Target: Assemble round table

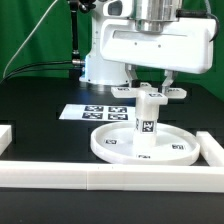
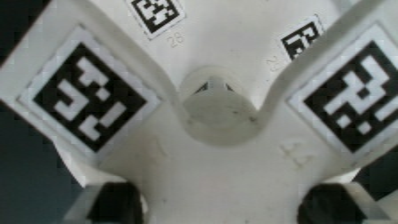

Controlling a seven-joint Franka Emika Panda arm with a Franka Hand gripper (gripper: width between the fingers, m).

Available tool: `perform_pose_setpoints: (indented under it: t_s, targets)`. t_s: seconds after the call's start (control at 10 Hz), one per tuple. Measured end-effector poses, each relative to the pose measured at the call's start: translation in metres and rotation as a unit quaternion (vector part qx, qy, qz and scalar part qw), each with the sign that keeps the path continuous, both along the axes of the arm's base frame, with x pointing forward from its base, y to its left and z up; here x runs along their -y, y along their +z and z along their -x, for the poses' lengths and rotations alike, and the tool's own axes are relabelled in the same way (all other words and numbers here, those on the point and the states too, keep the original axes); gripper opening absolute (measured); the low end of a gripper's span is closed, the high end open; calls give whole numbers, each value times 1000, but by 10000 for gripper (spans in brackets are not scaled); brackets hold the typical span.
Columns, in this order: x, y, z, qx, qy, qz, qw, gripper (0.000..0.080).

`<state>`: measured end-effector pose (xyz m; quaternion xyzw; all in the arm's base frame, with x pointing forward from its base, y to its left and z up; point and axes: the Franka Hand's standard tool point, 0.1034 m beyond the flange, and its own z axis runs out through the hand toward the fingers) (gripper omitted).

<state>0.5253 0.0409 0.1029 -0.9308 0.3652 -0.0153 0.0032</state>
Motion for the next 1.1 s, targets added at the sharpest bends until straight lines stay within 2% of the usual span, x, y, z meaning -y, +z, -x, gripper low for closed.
perform_pose_setpoints:
  t_s: [0.2, 0.4, 0.5, 0.8, 0.9, 1.0, 1.1]
  targets:
    - [2, 0, 0, -1, -110, -22, 994, 436]
    - [1, 0, 1, -5, -197, -32, 980, 436]
    - [0, 0, 1, -7, -259, -40, 965, 436]
    - [-1, 0, 1, -7, -282, -41, 959, 440]
    - [-1, 0, 1, -7, -275, -41, 961, 609]
    - [-3, 8, 2, -9, -266, -43, 963, 609]
    - [-7, 27, 2, -9, -263, -49, 963, 641]
